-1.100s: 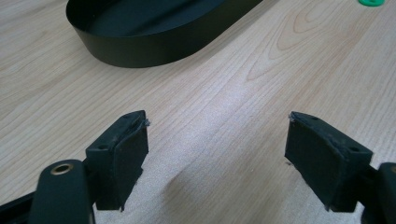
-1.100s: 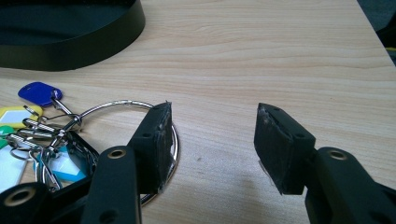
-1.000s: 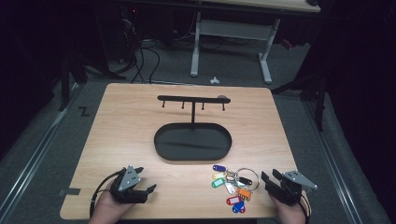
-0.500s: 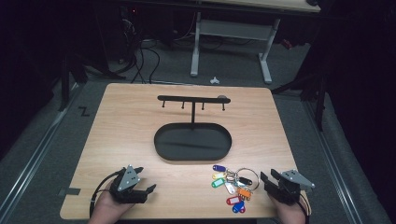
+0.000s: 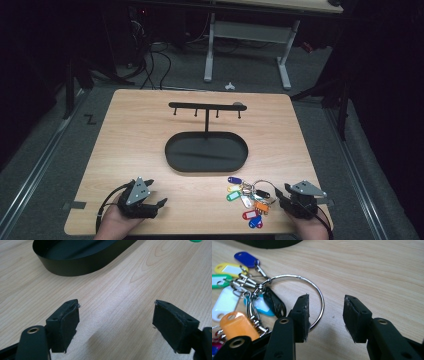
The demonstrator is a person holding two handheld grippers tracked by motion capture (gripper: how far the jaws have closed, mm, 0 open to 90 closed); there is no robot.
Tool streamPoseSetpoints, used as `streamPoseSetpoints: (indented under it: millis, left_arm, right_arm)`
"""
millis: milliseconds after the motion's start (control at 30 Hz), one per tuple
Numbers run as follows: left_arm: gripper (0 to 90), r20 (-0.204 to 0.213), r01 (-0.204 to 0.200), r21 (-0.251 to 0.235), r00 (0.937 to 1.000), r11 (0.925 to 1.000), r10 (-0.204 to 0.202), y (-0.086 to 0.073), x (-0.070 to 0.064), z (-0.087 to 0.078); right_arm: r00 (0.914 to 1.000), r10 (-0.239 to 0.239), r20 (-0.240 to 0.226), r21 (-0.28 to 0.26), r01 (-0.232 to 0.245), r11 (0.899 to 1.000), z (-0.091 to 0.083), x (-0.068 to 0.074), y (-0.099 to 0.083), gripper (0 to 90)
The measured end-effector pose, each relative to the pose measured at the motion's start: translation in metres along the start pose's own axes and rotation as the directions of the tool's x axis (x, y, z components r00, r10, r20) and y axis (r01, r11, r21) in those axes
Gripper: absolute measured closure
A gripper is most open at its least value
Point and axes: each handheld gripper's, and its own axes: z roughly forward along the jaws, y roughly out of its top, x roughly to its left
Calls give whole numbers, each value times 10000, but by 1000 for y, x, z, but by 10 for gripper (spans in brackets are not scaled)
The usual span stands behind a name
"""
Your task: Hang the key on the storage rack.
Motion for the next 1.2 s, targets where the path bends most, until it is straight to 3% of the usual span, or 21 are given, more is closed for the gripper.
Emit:
streamPoseSetpoints:
  millis: [167, 233, 300, 333, 400, 433, 467, 500, 533, 600, 633, 767, 833, 900, 933, 1033, 1067, 1100, 1133, 1167, 1200]
  left_arm:
    - [220, 35, -35, 23, 10000, 10000, 34, 0, -1, 0]
    - [219, 33, -23, -3, 10000, 10000, 24, -1, -1, 0]
    - [220, 30, -12, -8, 10000, 10000, 12, -1, 0, -1]
    - [219, 35, 13, -6, 10000, 10000, -13, -1, 0, -1]
    - [220, 27, 40, -31, 10000, 10000, -40, -1, 0, -2]
    - [219, 20, 27, -45, 10000, 10000, -27, -1, 0, -2]
    - [219, 6, 22, -61, 10000, 10000, -22, -1, 0, -2]
    - [220, 6, 22, -61, 10000, 10000, -22, -1, 0, -2]
    - [219, 2, 20, -70, 10000, 10000, -20, -1, 1, -2]
    - [220, 9, 26, -74, 10000, 10000, -26, -1, 1, -2]
    - [220, 11, 24, -65, 10000, 10000, -24, -1, 1, -2]
    - [220, 27, 10, -73, 10000, 10000, -10, -1, 1, -2]
    - [220, 13, -13, -63, 10000, 10000, 13, -1, 1, -2]
    - [220, 8, -28, -51, 10000, 10000, 28, -1, 1, -2]
    - [220, 9, -28, -55, 10000, 10000, 28, -1, 1, -3]
    - [220, 26, -20, -73, 10000, 10000, 20, -1, 1, -4]
    - [220, 27, -14, -77, 10000, 10000, 14, -1, 1, -4]
    - [220, 27, -14, -77, 10000, 10000, 14, -1, 1, -4]
    - [220, 35, -19, -64, 10000, 10000, 19, -1, 2, -4]
    - [220, 35, -19, -64, 10000, 10000, 19, -1, 2, -4]
    - [220, 34, -17, -66, 10000, 10000, 17, -1, 2, -4]
  right_arm:
    - [9979, -628, -181, 512, 637, 9967, -5, 4, 7, 550]
    - [9891, -1419, -402, 1045, 1454, 9838, -7, 9, 15, 548]
    - [9846, -1668, -516, 1235, 1720, 9773, -7, 11, 17, 546]
    - [9702, -2302, -756, 1715, 2400, 9555, -7, 13, 21, 543]
    - [9663, -2430, -848, 1826, 2548, 9496, -7, 14, 22, 543]
    - [9475, -2971, -1181, 2348, 3174, 9188, -6, 16, 25, 537]
    - [9394, -3189, -1257, 2586, 3413, 9037, -6, 17, 27, 537]
    - [9394, -3189, -1257, 2586, 3413, 9037, -6, 17, 27, 537]
    - [9239, -3528, -1479, 2921, 3816, 8770, -5, 18, 30, 538]
    - [9189, -3606, -1597, 3009, 3932, 8688, -5, 18, 32, 538]
    - [9004, -3902, -1924, 3334, 4340, 8370, -4, 20, 35, 540]
    - [8632, -4424, -2433, 3755, 5044, 7776, -2, 24, 40, 539]
    - [8392, -4691, -2752, 3870, 5433, 7450, -1, 28, 42, 533]
    - [8052, -4969, -3235, 3827, 5916, 7096, 0, 32, 44, 532]
    - [8052, -4969, -3235, 3827, 5916, 7096, 0, 32, 44, 532]
    - [7667, -5251, -3693, 4007, 6412, 6544, 4, 36, 49, 558]
    - [7452, -5423, -3881, 4104, 6666, 6223, 8, 38, 51, 590]
    - [7452, -5423, -3881, 4104, 6666, 6223, 8, 38, 51, 590]
    - [7269, -5566, -4024, 4214, 6868, 5923, 11, 39, 53, 642]
    - [7269, -5566, -4024, 4214, 6868, 5923, 11, 39, 53, 642]
    - [7048, -5750, -4155, 4238, 7093, 5632, 14, 42, 54, 660]
